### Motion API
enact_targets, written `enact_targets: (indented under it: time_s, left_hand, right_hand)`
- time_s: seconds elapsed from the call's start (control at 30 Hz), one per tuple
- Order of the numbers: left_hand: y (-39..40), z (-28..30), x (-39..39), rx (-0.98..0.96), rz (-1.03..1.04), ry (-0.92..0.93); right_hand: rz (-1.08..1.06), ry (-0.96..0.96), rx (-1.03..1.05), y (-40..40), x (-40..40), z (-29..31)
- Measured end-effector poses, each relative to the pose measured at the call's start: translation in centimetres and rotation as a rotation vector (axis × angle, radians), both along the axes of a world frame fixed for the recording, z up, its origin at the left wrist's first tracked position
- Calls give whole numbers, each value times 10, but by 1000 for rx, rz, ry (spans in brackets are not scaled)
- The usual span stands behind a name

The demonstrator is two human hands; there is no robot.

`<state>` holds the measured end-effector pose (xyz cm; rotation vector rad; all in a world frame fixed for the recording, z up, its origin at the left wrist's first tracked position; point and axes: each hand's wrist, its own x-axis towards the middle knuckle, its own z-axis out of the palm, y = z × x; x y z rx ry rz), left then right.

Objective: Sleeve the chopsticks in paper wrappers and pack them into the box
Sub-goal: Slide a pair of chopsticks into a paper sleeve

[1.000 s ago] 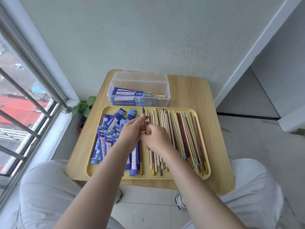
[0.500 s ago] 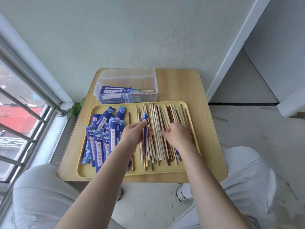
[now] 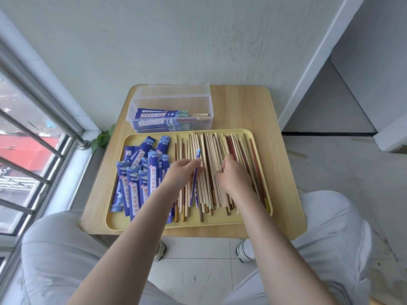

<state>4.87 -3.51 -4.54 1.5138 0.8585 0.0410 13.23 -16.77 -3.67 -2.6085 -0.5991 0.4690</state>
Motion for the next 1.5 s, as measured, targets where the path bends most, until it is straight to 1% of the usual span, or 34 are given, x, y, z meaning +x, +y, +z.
enact_targets:
  time_s: [0.1,0.17,0.27,0.33,0.47,0.57,0.67,0.77,0.83,0.9,1.0,1.07,1.13,1.17,1.23,1.33,1.5]
  left_hand:
    - [-1,-1,0,75,29,20]
    - [-3,0,2,115,47,-14]
    - [-10,3,2,85,-25,-74]
    - [-12,1,2,120,-89,-32]
    - [-10,-1,2,224,-118,48]
    - [-9,-1,3,270,-118,91]
    - [-5,-3,4,330,-98,151]
    - [-1,-4,5,346,-145,184]
    - [1,-3,6,335,-175,192]
    - [2,-1,6,284,-162,163]
    - [2,0,1,166,-43,25]
    - [-1,4,-2,58,6,-91]
    - [-5,5,0,-45,-6,-141]
    - [-8,4,1,-59,-25,-130]
    - [-9,0,6,-17,-46,-65]
    - [-6,-2,9,0,18,0]
    - [-3,2,9,-16,33,11]
  right_hand:
    - [94,43,45,1,-5,5]
    - [154,87,5,2,-9,5]
    - [128,95,-19,2,-8,2]
    - [89,73,-13,-1,-6,1]
    - [24,36,-10,-7,-1,0]
    - [38,14,-31,-5,-2,-2]
    - [98,31,-57,1,-6,-2]
    - [110,26,-49,4,-8,-2]
    - [92,24,-15,4,-8,-3]
    - [70,35,37,2,-7,-3]
    - [-25,9,121,-4,0,-5]
    - [-59,7,102,-10,5,-4]
    - [-40,24,51,-12,6,-4]
    - [-21,36,31,-11,5,-4]
    - [15,43,-1,-8,3,-6]
    - [38,13,-44,-5,1,-5]
    - [28,-24,15,-2,-4,-4]
